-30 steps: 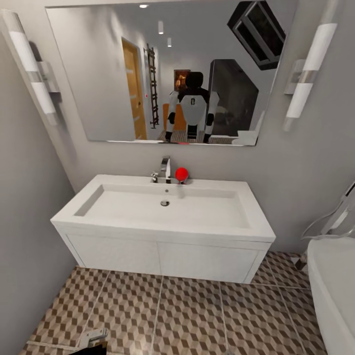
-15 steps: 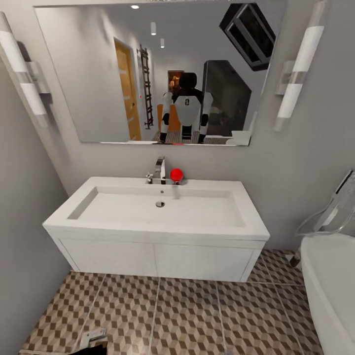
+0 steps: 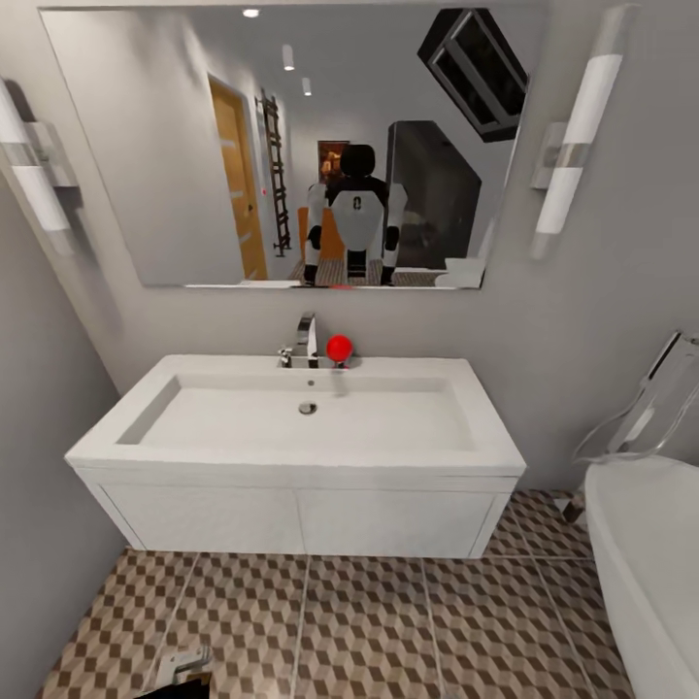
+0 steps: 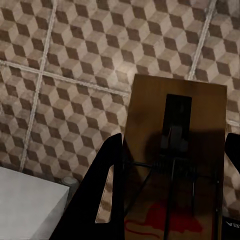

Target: Take the four mousetraps from the cabinet in the bathroom and place them on the bathroom floor. Make sure all four end up on the same floor surface, and ensure that at least two of them are either under or directly next to the same bathroom sink.

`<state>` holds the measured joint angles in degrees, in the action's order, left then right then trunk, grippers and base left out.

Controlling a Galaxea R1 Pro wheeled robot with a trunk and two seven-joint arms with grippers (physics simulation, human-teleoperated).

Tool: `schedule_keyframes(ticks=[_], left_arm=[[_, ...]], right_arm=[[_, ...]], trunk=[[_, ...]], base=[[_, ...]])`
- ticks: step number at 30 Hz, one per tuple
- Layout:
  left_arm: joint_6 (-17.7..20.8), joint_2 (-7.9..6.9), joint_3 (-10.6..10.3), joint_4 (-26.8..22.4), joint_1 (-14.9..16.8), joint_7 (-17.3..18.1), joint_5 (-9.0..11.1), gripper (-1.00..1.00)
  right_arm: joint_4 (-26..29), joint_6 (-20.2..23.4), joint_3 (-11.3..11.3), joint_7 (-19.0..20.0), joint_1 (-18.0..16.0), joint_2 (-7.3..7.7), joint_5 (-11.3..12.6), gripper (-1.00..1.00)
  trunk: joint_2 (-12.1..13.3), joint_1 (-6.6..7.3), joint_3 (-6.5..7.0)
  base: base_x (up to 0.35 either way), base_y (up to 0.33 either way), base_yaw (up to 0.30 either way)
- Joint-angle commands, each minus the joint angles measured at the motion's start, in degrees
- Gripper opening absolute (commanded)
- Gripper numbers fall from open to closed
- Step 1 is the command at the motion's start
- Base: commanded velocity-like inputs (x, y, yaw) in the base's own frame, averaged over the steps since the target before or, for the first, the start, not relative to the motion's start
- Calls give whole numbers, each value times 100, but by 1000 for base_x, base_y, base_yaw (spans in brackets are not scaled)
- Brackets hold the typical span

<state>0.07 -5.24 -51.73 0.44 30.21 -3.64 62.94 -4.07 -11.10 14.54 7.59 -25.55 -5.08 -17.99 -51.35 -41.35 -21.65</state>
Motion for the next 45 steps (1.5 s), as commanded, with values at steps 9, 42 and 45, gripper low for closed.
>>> schedule_keyframes(ticks=[9, 42, 45], left_arm=[[2, -3, -48, 0, 3, -23, 31, -100], [10, 23, -48, 0, 2, -23, 26, -100], [10, 23, -48, 0, 3, -23, 26, -100]], right_arm=[[-24, -41, 23, -3, -11, -2, 5, -100], [-21, -47, 23, -3, -11, 7, 12, -100], [-6, -43, 23, -3, -11, 1, 11, -100]], trunk=[[-4, -3, -6], [-4, -3, -6], [-4, -3, -6]], base=[[198, 149, 0], [122, 4, 0], [65, 0, 0]])
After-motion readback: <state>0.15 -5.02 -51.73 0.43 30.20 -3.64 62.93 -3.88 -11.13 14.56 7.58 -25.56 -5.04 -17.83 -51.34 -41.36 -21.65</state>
